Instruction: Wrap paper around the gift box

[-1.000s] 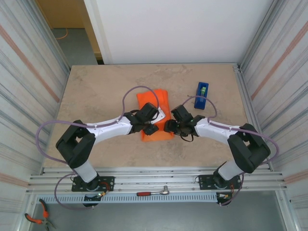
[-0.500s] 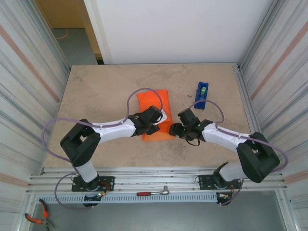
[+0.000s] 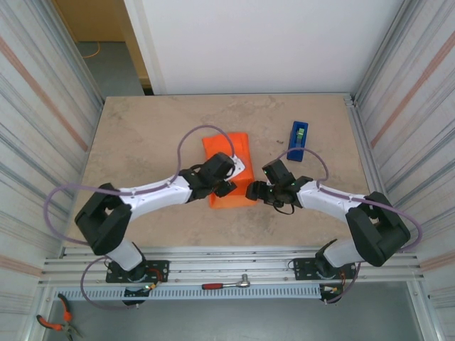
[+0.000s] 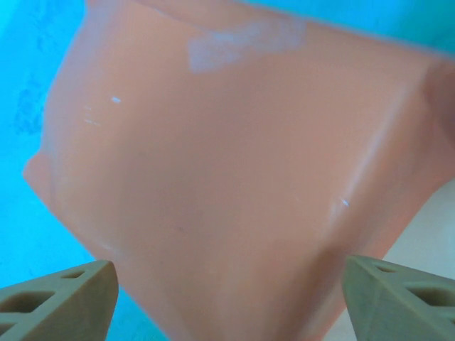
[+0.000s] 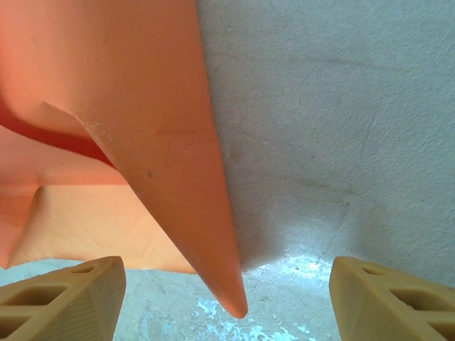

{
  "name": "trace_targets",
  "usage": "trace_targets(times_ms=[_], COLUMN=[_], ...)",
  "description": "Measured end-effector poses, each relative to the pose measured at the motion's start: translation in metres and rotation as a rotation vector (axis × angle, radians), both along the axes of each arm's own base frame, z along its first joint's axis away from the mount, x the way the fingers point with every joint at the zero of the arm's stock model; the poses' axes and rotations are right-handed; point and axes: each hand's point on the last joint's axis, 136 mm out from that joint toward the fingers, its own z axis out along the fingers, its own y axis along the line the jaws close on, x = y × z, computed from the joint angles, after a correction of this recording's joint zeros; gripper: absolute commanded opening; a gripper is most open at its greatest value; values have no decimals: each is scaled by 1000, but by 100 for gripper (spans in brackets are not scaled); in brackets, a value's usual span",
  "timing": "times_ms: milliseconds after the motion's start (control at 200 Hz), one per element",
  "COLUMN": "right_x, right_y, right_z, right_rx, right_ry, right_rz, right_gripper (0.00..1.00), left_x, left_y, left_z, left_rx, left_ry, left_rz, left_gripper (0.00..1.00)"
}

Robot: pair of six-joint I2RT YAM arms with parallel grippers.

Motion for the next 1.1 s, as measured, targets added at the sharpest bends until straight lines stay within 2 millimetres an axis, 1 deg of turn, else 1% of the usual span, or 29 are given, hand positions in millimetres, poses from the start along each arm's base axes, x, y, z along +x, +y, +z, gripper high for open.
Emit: trace_targets(times_ms=[45,95,170,200,286,351,426,491,556,601,661,742,802,962,1102], right_x=[2,5,11,15,33,55,84,114,140,156,171,184,191,202,205], right_y=[-1,-2,-4,-4,-7,-8,-5,-1,5,7,9,16,21,29,31], right_z=[1,4,10,14,32,50,67,78,79,75,65,51,43,27,12], right_rx=[1,1,9,15,40,67,100,131,160,170,177,183,187,196,192], right_ry=[-2,-5,-11,-15,-40,-70,-94,-103,-94,-83,-55,-16,8,43,71], right_rz=[-4,-9,-14,-16,-37,-54,-66,-72,-74,-80,-82,-76,-69,-58,-57], right_gripper=[75,76,79,82,88,91,92,92,92,92,93,93,93,92,88], left_x=[6,18,42,54,82,102,122,133,138,136,134,131,131,141,149], left_y=[4,14,34,44,70,87,97,98,95,90,84,76,71,59,52], left_z=[15,34,57,65,76,75,63,41,15,-5,-26,-45,-53,-59,-63], left_rx=[-66,-151,-286,-342,-475,-565,-647,-697,-726,-740,-755,-780,-797,-831,-840], left_ry=[-2,-4,9,19,65,122,204,298,394,465,541,619,654,678,679], left_rz=[32,88,195,244,363,449,522,570,610,634,661,685,696,693,689], left_gripper=[86,88,91,91,92,92,92,92,93,93,93,94,94,92,88])
